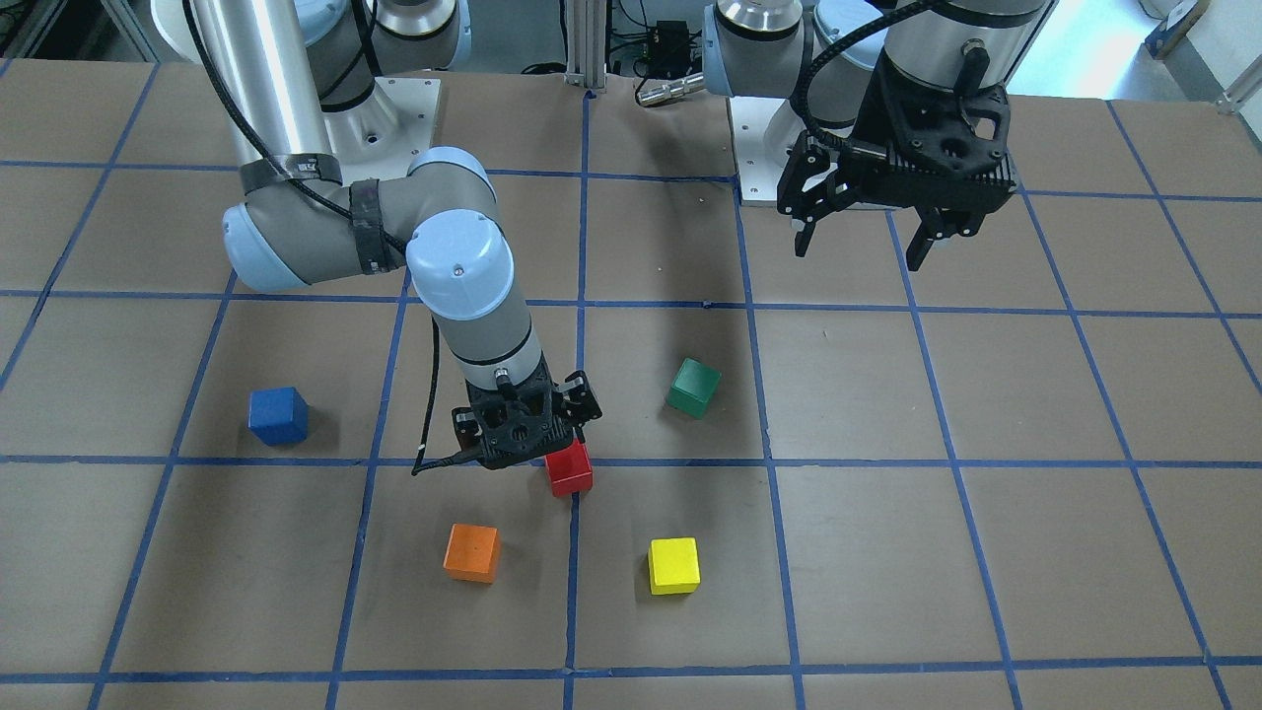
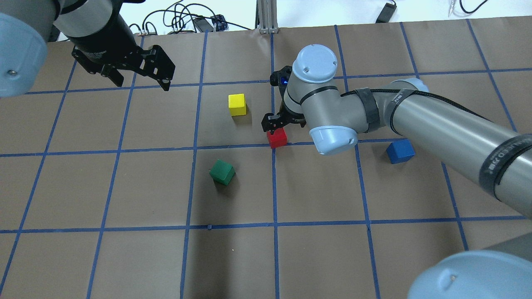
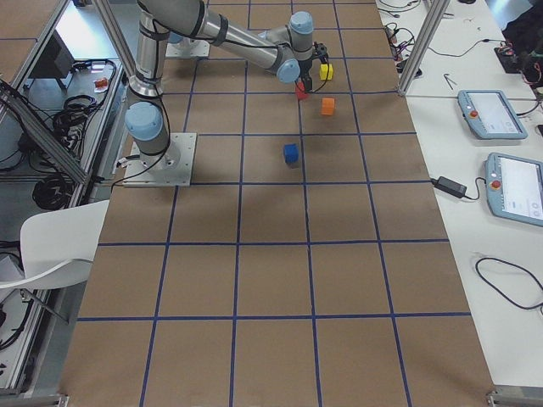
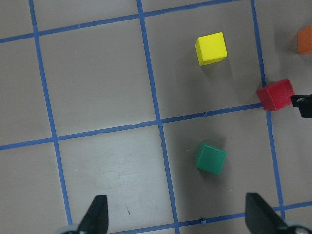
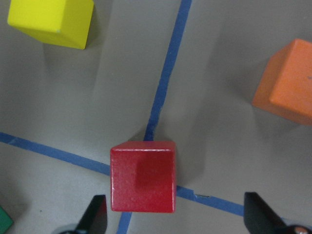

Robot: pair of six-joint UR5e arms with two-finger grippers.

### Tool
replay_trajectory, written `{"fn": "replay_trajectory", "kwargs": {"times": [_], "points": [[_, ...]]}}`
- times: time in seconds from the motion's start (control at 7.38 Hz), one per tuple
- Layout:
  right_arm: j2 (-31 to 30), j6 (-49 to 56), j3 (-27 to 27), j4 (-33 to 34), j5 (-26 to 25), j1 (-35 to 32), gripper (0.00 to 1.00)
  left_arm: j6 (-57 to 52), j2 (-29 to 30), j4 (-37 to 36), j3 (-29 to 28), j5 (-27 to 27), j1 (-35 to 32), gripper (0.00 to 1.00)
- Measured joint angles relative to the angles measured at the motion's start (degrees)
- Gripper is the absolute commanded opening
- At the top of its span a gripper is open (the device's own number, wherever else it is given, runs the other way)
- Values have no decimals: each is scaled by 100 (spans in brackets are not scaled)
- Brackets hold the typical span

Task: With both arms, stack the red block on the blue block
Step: 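Lower the right gripper and close it on the red cube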

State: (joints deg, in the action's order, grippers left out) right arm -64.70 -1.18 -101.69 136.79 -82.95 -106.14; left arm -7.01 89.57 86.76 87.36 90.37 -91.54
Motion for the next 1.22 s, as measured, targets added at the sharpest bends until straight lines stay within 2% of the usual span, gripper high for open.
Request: {"fn": "replay_trajectory", "kwargs": {"times": [0.54,0.68,0.81,0.95,1.08,1.22], "points": [[266,-5,3,283,289,-132,100,-2,3,-7,13,-13,5,100],[325,-5,-1,414,312,-136,93,-2,13,-18,9,-21,5,100],[374,-4,-5,529,320,-138,82,-2,23,-24,5,-25,7,100],[412,3,-10,596,322,-139,48,-2,29,-26,0,-27,11,100],[446,10,-14,621,323,-139,10,-2,35,-29,-2,-28,12,100],[462,14,-16,622,324,-139,0,-2,39,-33,-2,-28,13,100]]}}
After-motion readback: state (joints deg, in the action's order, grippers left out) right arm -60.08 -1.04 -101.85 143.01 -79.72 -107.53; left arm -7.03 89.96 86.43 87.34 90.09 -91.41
